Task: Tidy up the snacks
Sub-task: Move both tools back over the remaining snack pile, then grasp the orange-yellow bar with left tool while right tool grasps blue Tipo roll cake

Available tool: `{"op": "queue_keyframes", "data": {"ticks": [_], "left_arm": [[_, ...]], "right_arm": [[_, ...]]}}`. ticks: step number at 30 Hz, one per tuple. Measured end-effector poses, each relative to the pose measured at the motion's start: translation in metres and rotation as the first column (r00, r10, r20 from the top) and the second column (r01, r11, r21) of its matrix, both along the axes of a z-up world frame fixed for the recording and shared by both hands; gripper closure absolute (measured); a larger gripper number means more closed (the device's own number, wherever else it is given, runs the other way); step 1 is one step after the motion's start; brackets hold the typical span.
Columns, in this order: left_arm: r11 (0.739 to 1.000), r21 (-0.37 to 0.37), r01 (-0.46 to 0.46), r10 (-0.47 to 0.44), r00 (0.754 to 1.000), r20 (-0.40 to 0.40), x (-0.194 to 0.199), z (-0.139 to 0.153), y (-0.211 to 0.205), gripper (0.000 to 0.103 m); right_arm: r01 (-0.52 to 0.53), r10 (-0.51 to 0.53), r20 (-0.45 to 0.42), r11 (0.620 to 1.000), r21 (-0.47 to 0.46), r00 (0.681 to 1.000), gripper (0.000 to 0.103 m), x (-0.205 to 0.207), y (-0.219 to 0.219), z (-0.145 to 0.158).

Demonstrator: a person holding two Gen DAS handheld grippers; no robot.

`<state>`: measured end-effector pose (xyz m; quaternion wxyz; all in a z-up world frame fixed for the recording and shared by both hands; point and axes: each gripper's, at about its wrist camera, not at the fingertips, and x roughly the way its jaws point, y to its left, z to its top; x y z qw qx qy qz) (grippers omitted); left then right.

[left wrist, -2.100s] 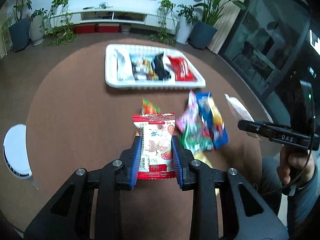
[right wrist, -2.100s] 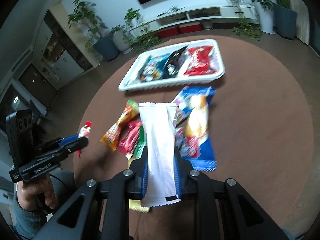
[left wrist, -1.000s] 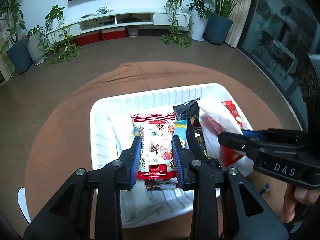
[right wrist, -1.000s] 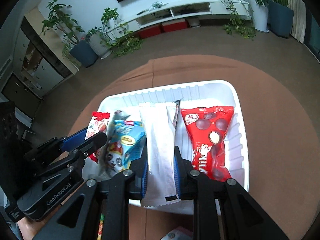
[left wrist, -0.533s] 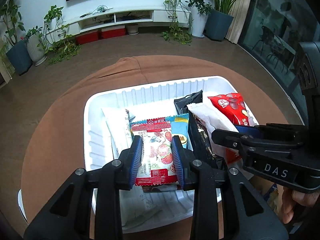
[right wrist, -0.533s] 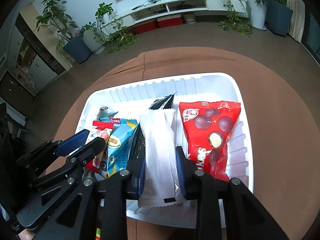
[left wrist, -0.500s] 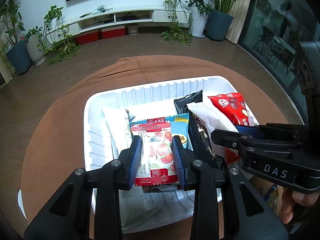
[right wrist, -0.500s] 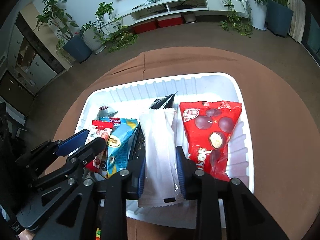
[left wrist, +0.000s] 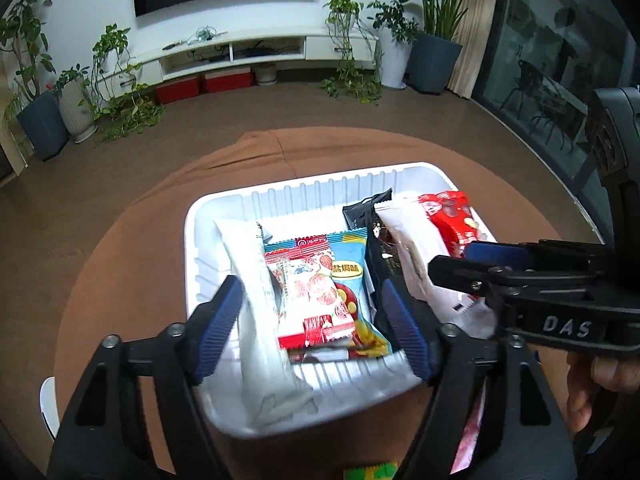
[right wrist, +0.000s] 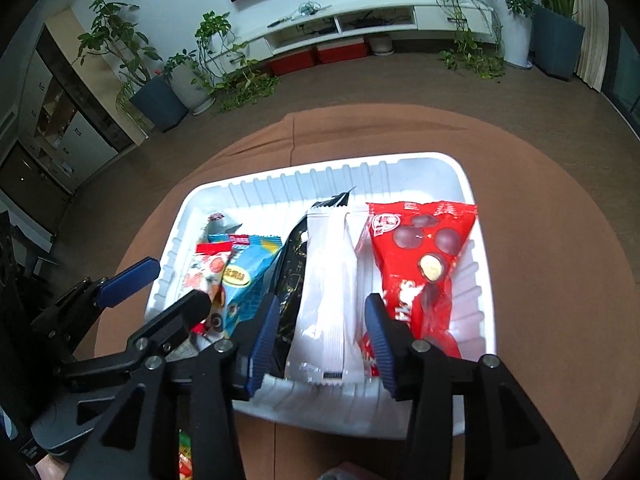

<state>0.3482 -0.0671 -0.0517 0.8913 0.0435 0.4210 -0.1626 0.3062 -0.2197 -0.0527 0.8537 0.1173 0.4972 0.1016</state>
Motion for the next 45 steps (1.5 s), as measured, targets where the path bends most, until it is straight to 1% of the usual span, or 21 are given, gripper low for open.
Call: {"op": "queue_keyframes", "data": {"ticks": [1, 2, 3, 4, 6, 7, 10, 13, 18, 20, 22, 24, 26, 29, 35, 40, 42, 45], "left_arm": [[1.000, -0.008, -0.005, 0.005, 1.000, 0.010, -0.006, 0.005, 0.003, 0.016], [1.000, -0.012, -0.009, 0.009, 1.000, 0.019, -0.012, 0.009, 0.007, 0.008], [1.000, -0.014, -0.013, 0.014, 0.999, 0.030, -0.019, 0.013, 0.010, 0.005], [1.000, -0.012, -0.015, 0.016, 0.999, 0.040, -0.027, 0.017, 0.014, 0.003], [1.000, -0.009, -0.011, 0.012, 0.998, 0.061, -0.044, 0.025, 0.019, 0.001], [1.000, -0.007, -0.006, 0.006, 0.997, 0.074, -0.054, 0.027, 0.022, 0.001], [1.000, 0.009, 0.000, -0.001, 0.995, 0.101, -0.085, 0.030, 0.032, 0.001], [1.000, 0.021, 0.005, -0.007, 0.995, 0.097, -0.115, 0.026, 0.041, 0.001], [0.998, 0.066, 0.008, -0.010, 1.000, 0.025, -0.155, 0.002, 0.049, 0.001], [0.996, 0.089, 0.002, -0.001, 1.000, -0.016, -0.166, -0.010, 0.051, 0.001], [0.995, 0.098, 0.002, 0.002, 0.999, -0.045, -0.175, -0.021, 0.052, 0.001], [0.994, 0.106, -0.005, 0.012, 0.998, -0.068, -0.180, -0.030, 0.053, 0.001], [0.994, 0.106, -0.014, 0.023, 0.996, -0.082, -0.180, -0.035, 0.054, 0.001], [0.992, 0.128, -0.010, 0.019, 0.997, -0.075, -0.179, -0.034, 0.052, 0.001], [0.983, 0.184, 0.019, 0.000, 0.995, -0.100, -0.165, -0.041, 0.048, 0.001], [0.979, 0.199, 0.044, -0.023, 0.994, -0.107, -0.156, -0.044, 0.047, 0.002], [0.975, 0.215, 0.059, -0.035, 0.993, -0.116, -0.152, -0.046, 0.045, 0.005], [0.969, 0.236, 0.078, -0.045, 0.989, -0.142, -0.149, -0.050, 0.043, 0.016]], "right_arm": [[0.001, -0.001, 0.011, 1.000, 0.007, 1.000, 0.046, -0.006, -0.002, 0.005], [0.003, -0.003, 0.019, 1.000, 0.017, 1.000, 0.041, -0.011, -0.005, 0.009], [0.005, -0.006, 0.032, 0.999, 0.038, 0.999, 0.035, -0.019, -0.008, 0.015], [0.003, -0.006, 0.045, 0.998, 0.055, 0.999, 0.032, -0.027, -0.011, 0.020], [-0.011, 0.006, 0.077, 0.997, 0.071, 0.997, 0.021, -0.042, -0.014, 0.028], [-0.021, 0.013, 0.101, 0.997, 0.072, 0.995, 0.019, -0.054, -0.016, 0.032], [-0.038, 0.028, 0.139, 0.997, 0.072, 0.990, 0.018, -0.088, -0.023, 0.037], [-0.025, 0.011, 0.154, 0.996, 0.089, 0.988, 0.018, -0.129, -0.036, 0.035], [0.023, -0.037, 0.144, 0.996, 0.092, 0.989, 0.017, -0.190, -0.056, 0.019], [0.045, -0.057, 0.138, 0.995, 0.083, 0.989, 0.017, -0.207, -0.061, 0.013], [0.057, -0.067, 0.136, 0.996, 0.073, 0.988, 0.017, -0.221, -0.066, 0.008], [0.066, -0.073, 0.125, 0.996, 0.058, 0.989, 0.017, -0.229, -0.068, 0.002], [0.088, -0.093, 0.096, 0.994, 0.060, 0.991, 0.017, -0.234, -0.071, -0.007], [0.101, -0.105, 0.076, 0.993, 0.060, 0.992, 0.017, -0.237, -0.071, -0.014], [0.073, -0.075, 0.084, 0.997, 0.024, 0.994, 0.018, -0.241, -0.060, -0.017], [0.067, -0.068, 0.082, 0.998, 0.014, 0.994, 0.018, -0.243, -0.055, -0.019], [0.066, -0.067, 0.082, 0.998, 0.012, 0.994, 0.018, -0.243, -0.055, -0.019], [0.058, -0.059, 0.084, 0.998, 0.003, 0.995, 0.018, -0.243, -0.053, -0.019]]}}
